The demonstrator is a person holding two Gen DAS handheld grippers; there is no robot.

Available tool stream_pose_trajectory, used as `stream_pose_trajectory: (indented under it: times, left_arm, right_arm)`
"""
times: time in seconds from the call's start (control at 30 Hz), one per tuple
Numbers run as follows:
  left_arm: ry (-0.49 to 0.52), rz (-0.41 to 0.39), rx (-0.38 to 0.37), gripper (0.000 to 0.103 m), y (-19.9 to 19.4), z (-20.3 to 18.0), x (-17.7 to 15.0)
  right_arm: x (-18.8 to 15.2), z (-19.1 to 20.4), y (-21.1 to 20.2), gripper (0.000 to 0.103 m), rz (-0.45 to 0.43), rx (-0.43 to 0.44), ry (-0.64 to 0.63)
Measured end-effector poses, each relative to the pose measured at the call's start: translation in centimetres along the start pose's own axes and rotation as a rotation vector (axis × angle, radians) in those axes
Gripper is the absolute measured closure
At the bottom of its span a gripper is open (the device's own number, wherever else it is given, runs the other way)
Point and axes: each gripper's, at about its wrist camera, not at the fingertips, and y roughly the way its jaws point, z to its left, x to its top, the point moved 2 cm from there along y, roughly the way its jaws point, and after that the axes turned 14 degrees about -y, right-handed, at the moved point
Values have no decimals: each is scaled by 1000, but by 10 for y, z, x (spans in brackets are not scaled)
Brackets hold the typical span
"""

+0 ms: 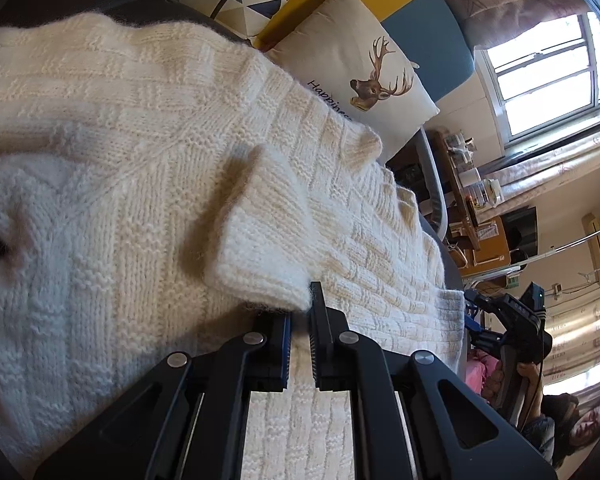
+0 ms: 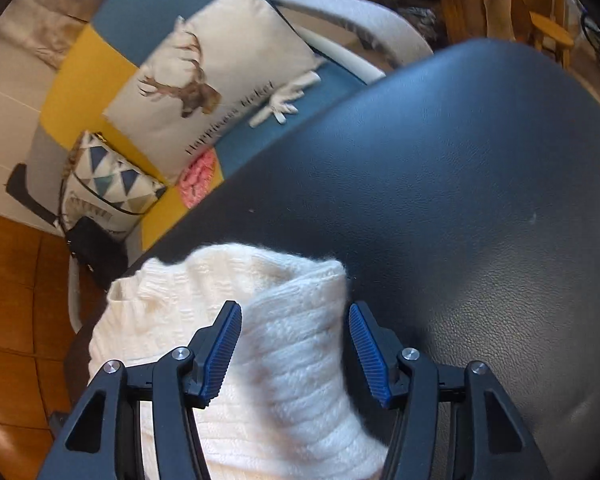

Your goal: Fold clothes

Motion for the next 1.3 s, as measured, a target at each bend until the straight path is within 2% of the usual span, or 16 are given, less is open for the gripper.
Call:
stream_pose_trajectory:
  times: [0.07,0.1,0.13,0.17,0.27,0.37,0.53,0.57,0.6,0.7,0.77,0.87,0.97,1.0,1.13,1.3]
  left_arm:
    - [7,1,-2,94,1,-1,0]
    - [9,-1,-2,94,0,-1,0]
    - [11,-4,-1,94,0,-1,-1]
    - [13,-7,0,94,0,-2,-1]
    - [30,-25,8,94,-2,-5,-4]
    - [56,-32,21,93,0,-8,-7]
    - [65,-35,34,93,1,-9,-7]
    - [45,-29,27,93,1,-7,-6]
    - [15,-21,10,93,1,-4,-5]
    - [-99,10,-66,91,-2,10,-1]
    - [-157,25,-110,90,-6,20,0]
    - [-157,14,-112,87,-15,23,-2]
    - [-127,5,-88,72,-33,23,-4]
    - [-111,1,-71,70,-38,23,-5]
    - [14,-68,30,70,-69,18,-4]
    - [155,-63,68,70,-63,-22,42]
  right_arm:
    - [1,3,8,48,18,-20,-55]
    - [2,9,11,55,14,-61,-106]
    - [2,15,13,81,11,-109,-164]
    - [2,21,14,92,8,-153,-216]
    - [-2,35,8,92,-45,-221,-308]
    - [-8,25,4,92,-104,-248,-274]
    - [-13,-3,7,89,-119,-151,-122]
    - [-14,-6,4,81,-125,-136,-102]
    - [-15,-6,0,81,-134,-129,-93]
    - [-24,18,-24,80,-201,-197,-220]
    - [-35,38,-31,80,-210,-178,-306]
    - [-60,70,-26,80,-182,-142,-451]
    - [-79,85,-6,80,-112,-132,-516]
    - [-84,87,1,80,-96,-122,-517]
    - [-103,86,14,80,-73,-91,-480]
    - [-112,94,14,80,-82,-85,-500]
